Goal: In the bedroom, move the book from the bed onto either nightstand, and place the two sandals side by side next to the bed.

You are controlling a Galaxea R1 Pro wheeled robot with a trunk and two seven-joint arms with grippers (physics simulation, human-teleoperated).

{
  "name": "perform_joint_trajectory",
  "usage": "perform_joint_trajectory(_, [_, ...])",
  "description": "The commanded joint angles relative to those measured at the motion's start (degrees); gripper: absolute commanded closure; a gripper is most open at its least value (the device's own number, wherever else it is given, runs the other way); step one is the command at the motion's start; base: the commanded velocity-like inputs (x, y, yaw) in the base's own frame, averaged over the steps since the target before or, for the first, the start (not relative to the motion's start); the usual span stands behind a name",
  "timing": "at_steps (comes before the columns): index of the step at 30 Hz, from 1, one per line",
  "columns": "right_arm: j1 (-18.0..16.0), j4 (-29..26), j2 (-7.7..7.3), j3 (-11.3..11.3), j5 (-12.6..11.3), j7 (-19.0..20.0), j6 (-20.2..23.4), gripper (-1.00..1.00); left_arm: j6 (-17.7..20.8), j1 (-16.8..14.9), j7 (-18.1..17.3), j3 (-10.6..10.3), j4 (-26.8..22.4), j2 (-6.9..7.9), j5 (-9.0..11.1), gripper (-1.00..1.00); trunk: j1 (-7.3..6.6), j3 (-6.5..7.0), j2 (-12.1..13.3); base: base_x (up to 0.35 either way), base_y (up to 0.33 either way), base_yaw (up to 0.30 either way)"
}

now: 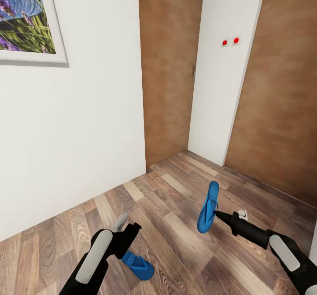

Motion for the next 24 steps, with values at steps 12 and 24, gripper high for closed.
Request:
perform_joint_trajectory(12, [0.0,0.0,-0.05,0.0,-0.4,0.1,0.4,1.00,0.2,0.0,0.4,0.0,-0.1,-0.01,0.3,-1.00,0.50,-2.68,-0.6,0.000,0.000,0.000])
perform_joint_trajectory(24, [0.0,0.0,0.03,0.1,-0.4,0.1,0.4,1.00,0.2,0.0,0.4,0.0,-0.1,-0.01,0.3,-1.00,0.81,-5.34,-0.7,0.000,0.000,0.000])
